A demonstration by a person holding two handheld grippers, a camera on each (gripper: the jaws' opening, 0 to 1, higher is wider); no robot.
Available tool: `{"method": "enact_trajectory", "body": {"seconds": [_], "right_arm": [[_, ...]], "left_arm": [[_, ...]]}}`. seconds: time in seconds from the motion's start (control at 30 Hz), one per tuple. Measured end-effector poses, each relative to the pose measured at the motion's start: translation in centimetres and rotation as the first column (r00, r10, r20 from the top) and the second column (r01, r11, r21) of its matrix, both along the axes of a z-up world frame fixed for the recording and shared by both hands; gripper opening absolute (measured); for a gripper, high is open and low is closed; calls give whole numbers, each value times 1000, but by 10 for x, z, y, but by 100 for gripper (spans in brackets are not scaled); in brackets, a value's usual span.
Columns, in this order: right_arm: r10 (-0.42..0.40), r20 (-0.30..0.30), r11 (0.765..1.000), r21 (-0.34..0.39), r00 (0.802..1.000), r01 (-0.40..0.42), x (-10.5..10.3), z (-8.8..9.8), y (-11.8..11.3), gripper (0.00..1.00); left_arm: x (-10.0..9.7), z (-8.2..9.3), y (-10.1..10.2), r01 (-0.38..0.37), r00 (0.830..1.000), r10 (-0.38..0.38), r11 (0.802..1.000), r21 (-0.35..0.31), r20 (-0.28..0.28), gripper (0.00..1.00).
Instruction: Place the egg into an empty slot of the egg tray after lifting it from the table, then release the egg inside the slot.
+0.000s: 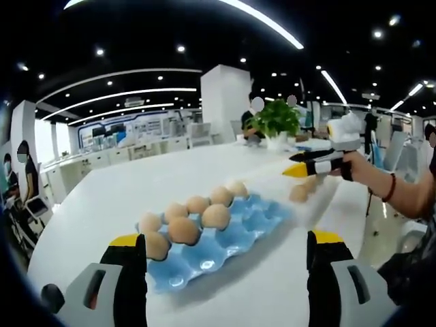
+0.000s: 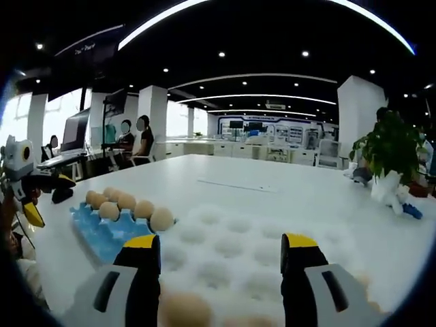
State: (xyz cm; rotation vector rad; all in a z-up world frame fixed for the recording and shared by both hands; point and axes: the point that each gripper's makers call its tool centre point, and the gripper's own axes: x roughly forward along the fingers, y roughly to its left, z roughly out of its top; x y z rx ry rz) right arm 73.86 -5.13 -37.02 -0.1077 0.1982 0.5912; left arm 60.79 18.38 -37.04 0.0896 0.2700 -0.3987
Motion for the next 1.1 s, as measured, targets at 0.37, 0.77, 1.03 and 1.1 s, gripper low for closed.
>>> {"method": "enact_trajectory", "body": {"seconds": [0.37,0.77,1.03,1.1], "right_arm": [[-46,-9,999,11,999,46,4,-1,-21,74],[-124,-31,992,25,992,124,10,-7,-52,72],[-169,-47,986,4,984,170,13,-16,-65,62],[-174,-61,985,5,983,175,12,-17,-67,61]], "left_arm": [[1,-2,0,2,1000,-2,1000,8,-8,100],[2,-2,1,2,1000,-2,1000,11,-9,100],[4,-3,-2,10,1000,-10,1000,13,-11,100],[4,-3,-3,12,1000,-11,1000,12,-12,100]]}}
